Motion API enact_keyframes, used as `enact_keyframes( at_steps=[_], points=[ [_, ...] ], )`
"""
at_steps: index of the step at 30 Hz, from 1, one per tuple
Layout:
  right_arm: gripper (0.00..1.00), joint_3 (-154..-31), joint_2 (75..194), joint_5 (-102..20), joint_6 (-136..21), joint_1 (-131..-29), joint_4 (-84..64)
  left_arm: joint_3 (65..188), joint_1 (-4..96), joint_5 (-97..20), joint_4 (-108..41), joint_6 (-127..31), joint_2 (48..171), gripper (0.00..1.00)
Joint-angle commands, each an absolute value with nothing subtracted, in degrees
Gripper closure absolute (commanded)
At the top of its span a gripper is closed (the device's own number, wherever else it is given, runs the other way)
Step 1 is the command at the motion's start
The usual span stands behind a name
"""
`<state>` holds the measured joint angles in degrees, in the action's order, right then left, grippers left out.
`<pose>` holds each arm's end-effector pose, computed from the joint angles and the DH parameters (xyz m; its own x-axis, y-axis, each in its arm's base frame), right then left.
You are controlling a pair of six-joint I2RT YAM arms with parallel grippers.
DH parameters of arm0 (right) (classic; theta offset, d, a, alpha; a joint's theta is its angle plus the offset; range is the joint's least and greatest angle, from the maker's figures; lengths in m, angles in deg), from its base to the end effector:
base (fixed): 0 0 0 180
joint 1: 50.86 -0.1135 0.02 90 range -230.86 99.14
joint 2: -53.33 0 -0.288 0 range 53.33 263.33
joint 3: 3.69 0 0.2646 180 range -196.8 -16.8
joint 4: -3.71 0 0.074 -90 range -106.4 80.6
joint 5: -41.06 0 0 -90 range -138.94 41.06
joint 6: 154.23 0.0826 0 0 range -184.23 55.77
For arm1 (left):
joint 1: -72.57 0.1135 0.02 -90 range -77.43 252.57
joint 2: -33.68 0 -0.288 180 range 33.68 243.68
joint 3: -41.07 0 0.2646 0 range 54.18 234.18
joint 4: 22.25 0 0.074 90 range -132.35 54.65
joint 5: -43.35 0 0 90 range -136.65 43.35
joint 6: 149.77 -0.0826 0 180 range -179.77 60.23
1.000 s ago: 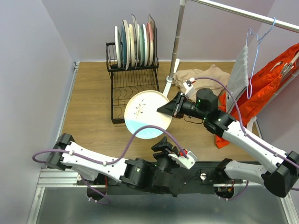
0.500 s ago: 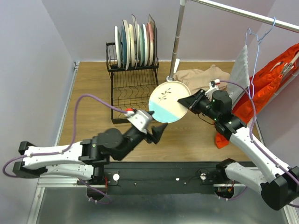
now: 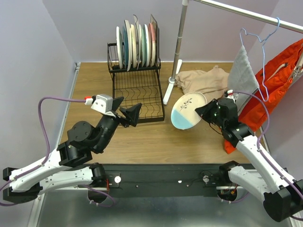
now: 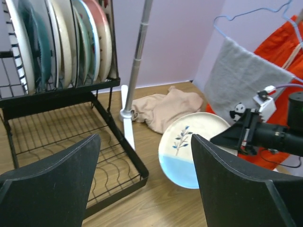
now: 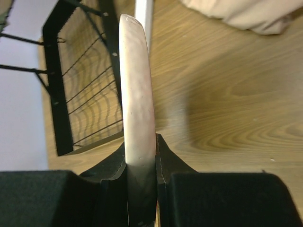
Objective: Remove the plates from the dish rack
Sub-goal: Place the plate at the center of the board.
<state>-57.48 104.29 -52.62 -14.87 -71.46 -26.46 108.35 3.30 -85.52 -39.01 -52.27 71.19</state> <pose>0.2282 0.0801 0.2784 -0.5059 0.6188 -0.6009 0.1323 0.7441 0.6549 0.1037 -0.1275 0.4514 0.0122 -0.3194 -0.9476 0.5178 0.8127 -0.2672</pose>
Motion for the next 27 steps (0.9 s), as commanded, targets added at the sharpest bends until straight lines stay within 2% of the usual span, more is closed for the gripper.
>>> enact_keyframes(
  at_steps=[1, 6, 12, 15, 21, 25, 27],
  points=[
    [0.99, -56.35, 102.20, -59.57, -15.45, -71.07, -23.81, 108.14, 5.95, -86.92, -42.12, -50.28, 72.17, 0.13],
    [0.99, -53.98, 104.48, -60.36, -15.19, -71.07, -23.11, 109.81, 11.56, -80.07, -45.54, -48.18, 75.16, 0.13],
    [0.99, -52.48, 106.94, -61.77, -14.05, -70.99, -20.04, 107.18, 25.54, -65.39, -46.08, -48.34, 74.99, 0.13],
    [0.99, -50.73, 107.91, -61.59, -12.21, -70.99, -17.14, 104.98, 30.11, -63.79, -46.43, -48.96, 75.60, 0.13],
    [0.99, -48.70, 111.25, -62.55, -8.25, -70.90, -12.92, 103.58, 31.09, -63.08, -46.08, -50.89, 73.68, 0.13],
    [0.90, -48.35, 116.51, -64.14, -6.58, -70.55, -11.77, 102.17, 31.09, -65.46, -45.46, -50.98, 71.30, 0.13],
    [0.82, -47.48, 117.84, -64.05, -6.40, -70.28, -11.86, 101.64, 31.09, -64.85, -44.76, -50.90, 70.16, 0.13]
  ],
)
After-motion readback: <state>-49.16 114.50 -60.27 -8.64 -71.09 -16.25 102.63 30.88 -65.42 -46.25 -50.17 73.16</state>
